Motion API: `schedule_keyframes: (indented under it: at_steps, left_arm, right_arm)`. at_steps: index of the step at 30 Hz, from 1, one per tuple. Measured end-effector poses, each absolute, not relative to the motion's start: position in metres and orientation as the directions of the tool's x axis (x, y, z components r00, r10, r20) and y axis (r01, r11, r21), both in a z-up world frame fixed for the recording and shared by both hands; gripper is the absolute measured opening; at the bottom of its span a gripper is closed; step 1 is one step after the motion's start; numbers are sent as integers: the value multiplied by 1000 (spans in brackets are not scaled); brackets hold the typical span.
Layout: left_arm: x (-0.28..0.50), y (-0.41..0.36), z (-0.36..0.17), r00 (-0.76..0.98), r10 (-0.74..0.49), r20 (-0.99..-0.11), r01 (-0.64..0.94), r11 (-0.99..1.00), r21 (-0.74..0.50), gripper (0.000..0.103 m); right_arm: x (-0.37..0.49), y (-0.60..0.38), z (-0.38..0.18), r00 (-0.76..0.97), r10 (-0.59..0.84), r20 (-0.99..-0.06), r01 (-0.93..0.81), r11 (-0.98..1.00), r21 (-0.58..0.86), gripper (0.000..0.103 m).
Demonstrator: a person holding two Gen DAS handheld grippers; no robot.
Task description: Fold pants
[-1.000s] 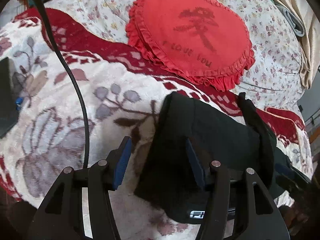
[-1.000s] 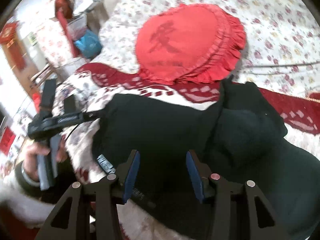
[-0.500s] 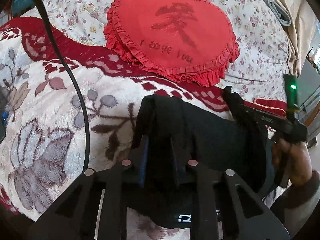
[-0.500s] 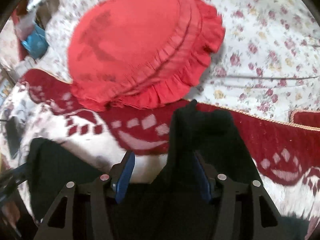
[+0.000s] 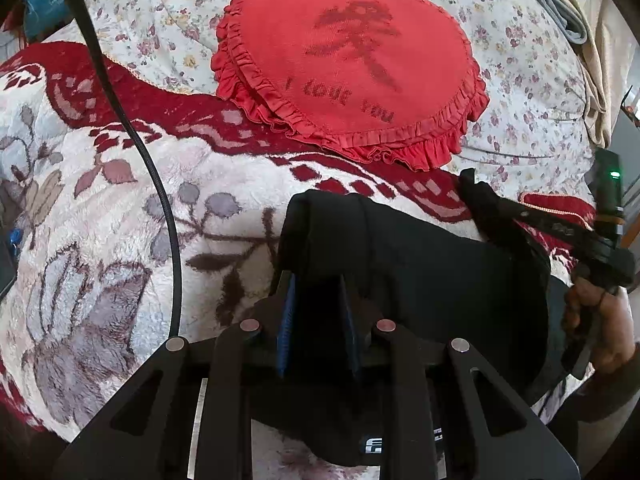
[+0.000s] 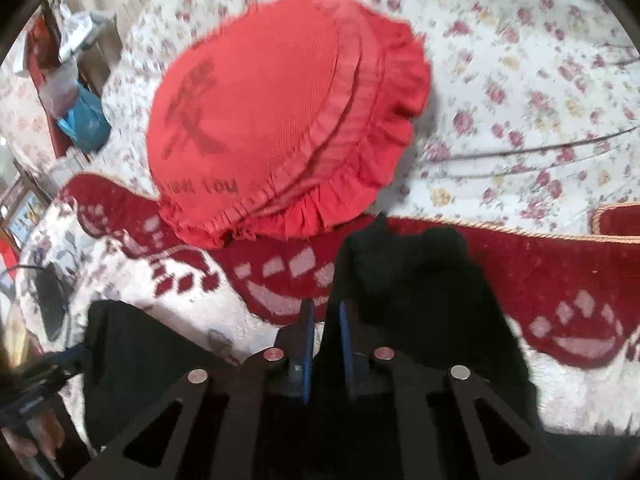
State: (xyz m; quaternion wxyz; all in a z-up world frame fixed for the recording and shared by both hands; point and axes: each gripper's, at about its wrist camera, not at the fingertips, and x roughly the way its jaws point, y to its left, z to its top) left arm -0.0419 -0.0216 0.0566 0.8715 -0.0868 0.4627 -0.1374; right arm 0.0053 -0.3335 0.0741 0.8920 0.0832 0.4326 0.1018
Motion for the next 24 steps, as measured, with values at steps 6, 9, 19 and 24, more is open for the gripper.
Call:
schedule_keyframes:
  at_steps: [6, 9, 19, 24]
  left_arm:
    - [-50, -18, 69, 551, -342, -761, 175, 939, -295, 11]
    - [-53, -7, 78, 562, -366, -742, 165, 928, -333, 8]
    - [-64, -10, 86, 568, -337, -751, 164, 940, -298, 9]
    - [-60, 8, 79, 531, -345, -774, 130, 936, -328, 59]
  right_arm:
    - [-55, -380, 129, 720, 271, -639, -70, 944, 323, 9]
    - [-94, -411, 149, 758, 247, -604, -32, 939, 344, 9]
    - [-80, -380, 125, 659, 229, -716, -50, 964, 263, 52]
    - [-44, -335, 109, 598, 268, -755, -129, 962, 240, 57]
